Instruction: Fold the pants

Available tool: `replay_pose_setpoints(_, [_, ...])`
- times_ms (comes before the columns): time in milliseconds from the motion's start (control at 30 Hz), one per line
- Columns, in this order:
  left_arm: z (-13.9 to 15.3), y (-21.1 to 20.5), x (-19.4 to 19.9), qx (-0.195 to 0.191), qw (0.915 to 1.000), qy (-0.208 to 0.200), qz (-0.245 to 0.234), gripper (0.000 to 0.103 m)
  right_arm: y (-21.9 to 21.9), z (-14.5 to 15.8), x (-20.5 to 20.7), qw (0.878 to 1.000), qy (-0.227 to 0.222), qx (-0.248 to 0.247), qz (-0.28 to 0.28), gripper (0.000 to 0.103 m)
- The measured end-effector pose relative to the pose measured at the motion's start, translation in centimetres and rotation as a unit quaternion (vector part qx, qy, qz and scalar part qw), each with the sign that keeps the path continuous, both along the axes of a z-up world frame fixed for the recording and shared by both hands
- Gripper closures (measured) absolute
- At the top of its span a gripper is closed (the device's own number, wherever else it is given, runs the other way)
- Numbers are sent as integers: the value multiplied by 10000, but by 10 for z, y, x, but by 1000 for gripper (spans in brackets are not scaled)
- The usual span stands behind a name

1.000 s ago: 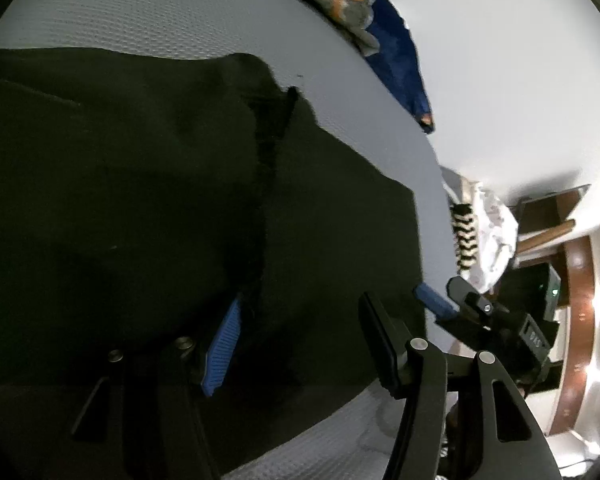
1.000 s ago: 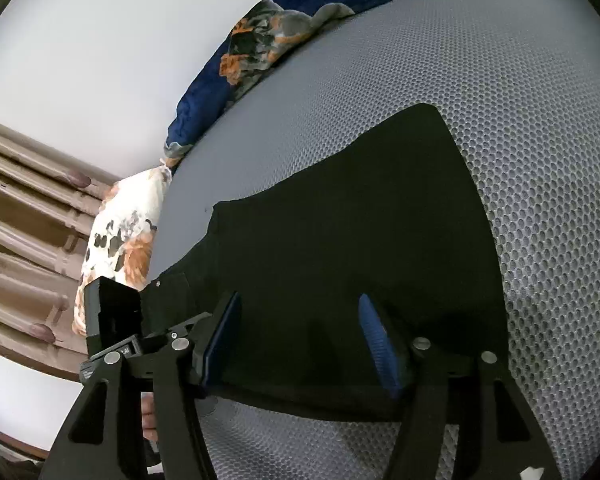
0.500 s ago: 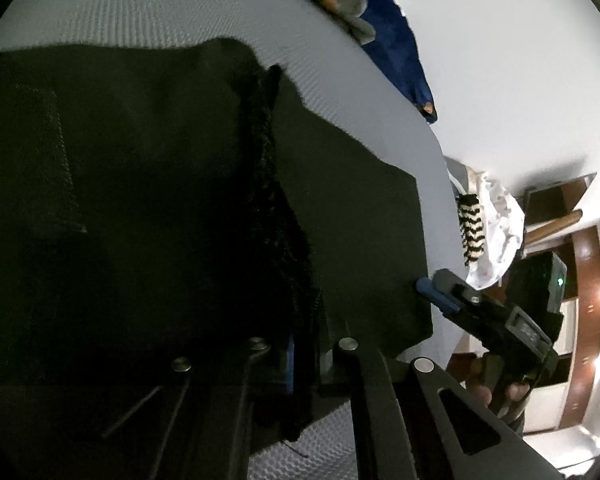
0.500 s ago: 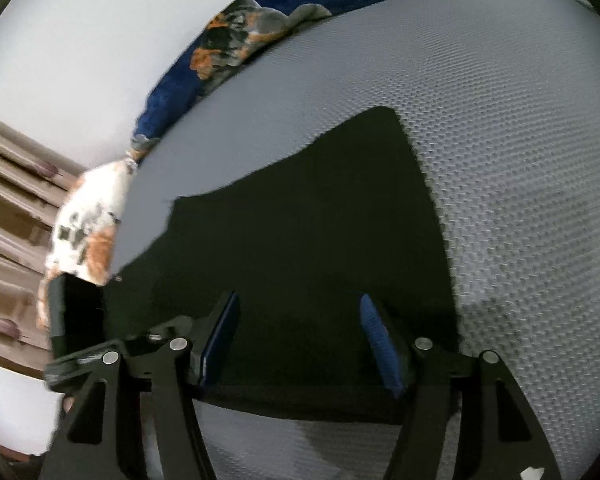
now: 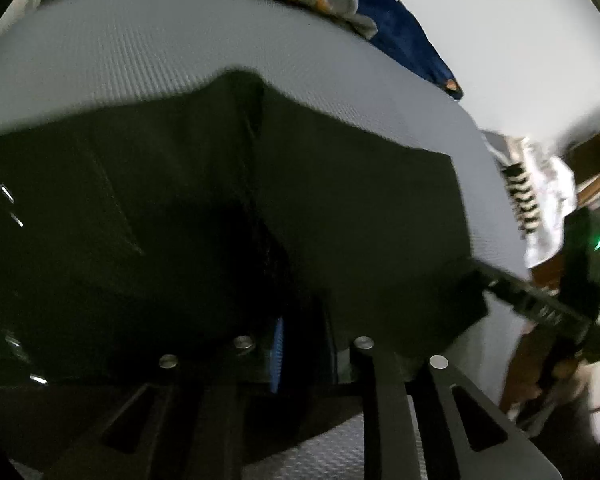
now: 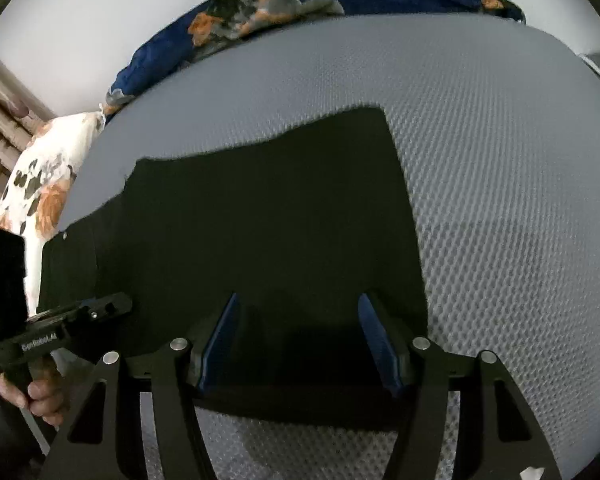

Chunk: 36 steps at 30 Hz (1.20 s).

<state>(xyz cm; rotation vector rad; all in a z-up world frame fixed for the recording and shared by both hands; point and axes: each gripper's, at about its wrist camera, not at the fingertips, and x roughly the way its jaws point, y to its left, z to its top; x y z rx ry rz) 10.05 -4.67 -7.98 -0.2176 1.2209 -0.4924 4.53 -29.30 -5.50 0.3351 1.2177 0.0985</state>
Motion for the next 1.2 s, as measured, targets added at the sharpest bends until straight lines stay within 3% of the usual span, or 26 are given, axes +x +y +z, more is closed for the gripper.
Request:
replay_pose_setpoints(133, [28, 4, 5, 355, 9951, -906, 152, 85, -5, 13, 21, 9986, -356, -381, 23, 50])
replay_pose_setpoints(333, [38, -21, 34, 532, 9893, -1356, -45, 85, -2, 16, 62, 9937, -592, -942, 151, 56])
replay_pose_setpoints(467, [26, -42, 55, 698, 9879, -1366, -222, 85, -7, 4, 82, 9921, -459, -1158, 155, 57])
replay_pose_setpoints(633, [-6, -48, 78, 830, 9925, -865, -219, 85, -14, -13, 87, 9914, -303, -1268, 147, 56])
replay_pose_setpoints(1000, [4, -52, 72, 1127, 9876, -1019, -387, 84, -18, -21, 87, 9935, -219, -1114, -35, 55])
replay_pose_setpoints(1200, [21, -45, 43, 1186, 9852, -1150, -451, 82, -12, -12, 83, 9919, -286, -1235, -22, 52])
